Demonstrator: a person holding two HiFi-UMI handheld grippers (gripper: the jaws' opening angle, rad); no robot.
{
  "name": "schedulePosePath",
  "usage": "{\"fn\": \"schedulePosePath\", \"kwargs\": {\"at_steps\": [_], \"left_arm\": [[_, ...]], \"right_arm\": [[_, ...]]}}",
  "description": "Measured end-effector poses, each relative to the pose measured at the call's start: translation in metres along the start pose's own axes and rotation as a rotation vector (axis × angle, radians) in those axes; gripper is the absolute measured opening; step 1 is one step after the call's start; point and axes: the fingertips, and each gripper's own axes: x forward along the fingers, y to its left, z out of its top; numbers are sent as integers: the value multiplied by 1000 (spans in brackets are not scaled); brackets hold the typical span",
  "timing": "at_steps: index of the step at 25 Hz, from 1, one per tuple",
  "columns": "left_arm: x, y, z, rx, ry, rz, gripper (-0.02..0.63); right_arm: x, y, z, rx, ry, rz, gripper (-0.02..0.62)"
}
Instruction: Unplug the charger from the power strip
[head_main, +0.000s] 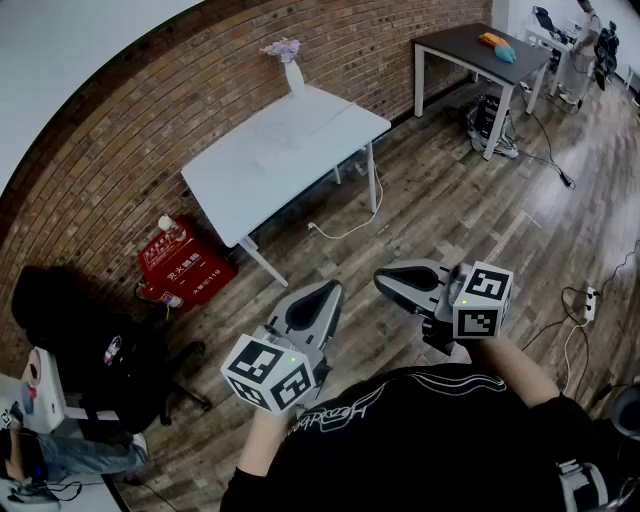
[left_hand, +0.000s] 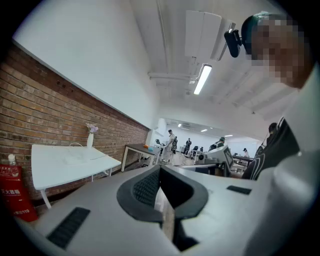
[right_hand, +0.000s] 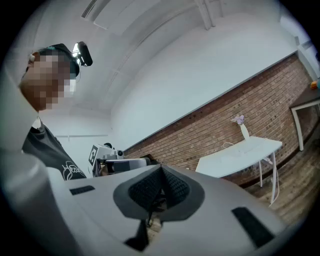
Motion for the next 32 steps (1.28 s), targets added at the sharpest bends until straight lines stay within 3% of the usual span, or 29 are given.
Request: {"fn": "schedulePosePath", "kwargs": {"at_steps": [6,13,19,32], "left_arm": [[-6,23,-6,-59,12,2,3],[-19,41,-2,-50,38,-18,3],[-39,66,-12,-79,54,-11,3],[-86,118,-29,-155,31,24,3]], "right_arm": [[16,-2,-7,17,12,-19,-3],[43,3,-16,51,33,-35,-3],[72,3,-35,143,58,-44,-3],[127,25,-57,137,88,24,-3]]}}
